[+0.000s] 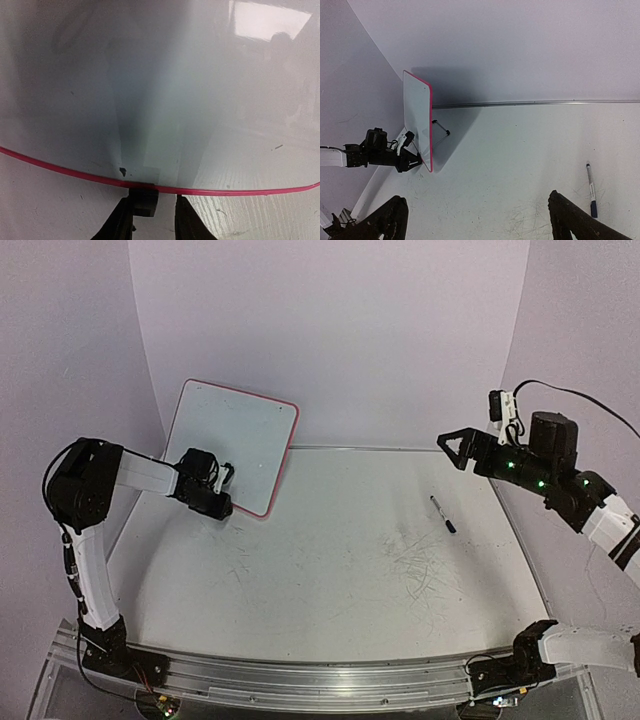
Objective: Write a sentence on the whiteboard
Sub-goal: Adjust the whiteboard stand at the center of the board, then move the whiteboard stand to the center of the board.
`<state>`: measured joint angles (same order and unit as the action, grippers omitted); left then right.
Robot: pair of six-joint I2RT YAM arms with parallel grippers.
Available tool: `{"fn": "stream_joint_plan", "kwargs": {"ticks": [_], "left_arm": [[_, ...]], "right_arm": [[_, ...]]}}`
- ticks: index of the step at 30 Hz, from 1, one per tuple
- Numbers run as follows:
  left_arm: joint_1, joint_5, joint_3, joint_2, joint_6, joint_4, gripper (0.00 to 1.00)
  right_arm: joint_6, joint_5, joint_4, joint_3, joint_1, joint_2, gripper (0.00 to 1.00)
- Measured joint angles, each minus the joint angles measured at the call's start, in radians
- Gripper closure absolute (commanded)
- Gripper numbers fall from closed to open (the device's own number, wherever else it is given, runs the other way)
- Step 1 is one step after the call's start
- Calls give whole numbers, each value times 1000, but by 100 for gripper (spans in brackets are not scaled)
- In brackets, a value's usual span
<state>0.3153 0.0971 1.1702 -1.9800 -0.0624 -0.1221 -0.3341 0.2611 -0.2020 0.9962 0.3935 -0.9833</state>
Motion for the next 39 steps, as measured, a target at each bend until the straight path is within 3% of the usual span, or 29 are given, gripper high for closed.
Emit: {"fn": "stream_joint_plan", "kwargs": {"ticks": [6, 14, 23, 28, 34, 39], "left_arm": [[5, -25, -2, 0, -13, 23, 81], [19, -46, -14, 0, -23, 60, 68], [31, -49, -15, 0, -46, 88, 87], [59, -92, -24, 0, -35, 115, 92], [137, -220, -54, 0, 70, 170, 99], [273, -364, -60, 0, 224, 165, 100]], "right_arm": [[-8, 0, 0, -2, 0, 0, 2], [-12, 0, 1, -5, 0, -9, 2], [-16, -1, 6, -22, 0, -10, 2], [-16, -2, 12, -25, 0, -10, 2], [-11, -27, 22, -43, 0, -11, 2], [1, -62, 22, -57, 0, -10, 2]]}}
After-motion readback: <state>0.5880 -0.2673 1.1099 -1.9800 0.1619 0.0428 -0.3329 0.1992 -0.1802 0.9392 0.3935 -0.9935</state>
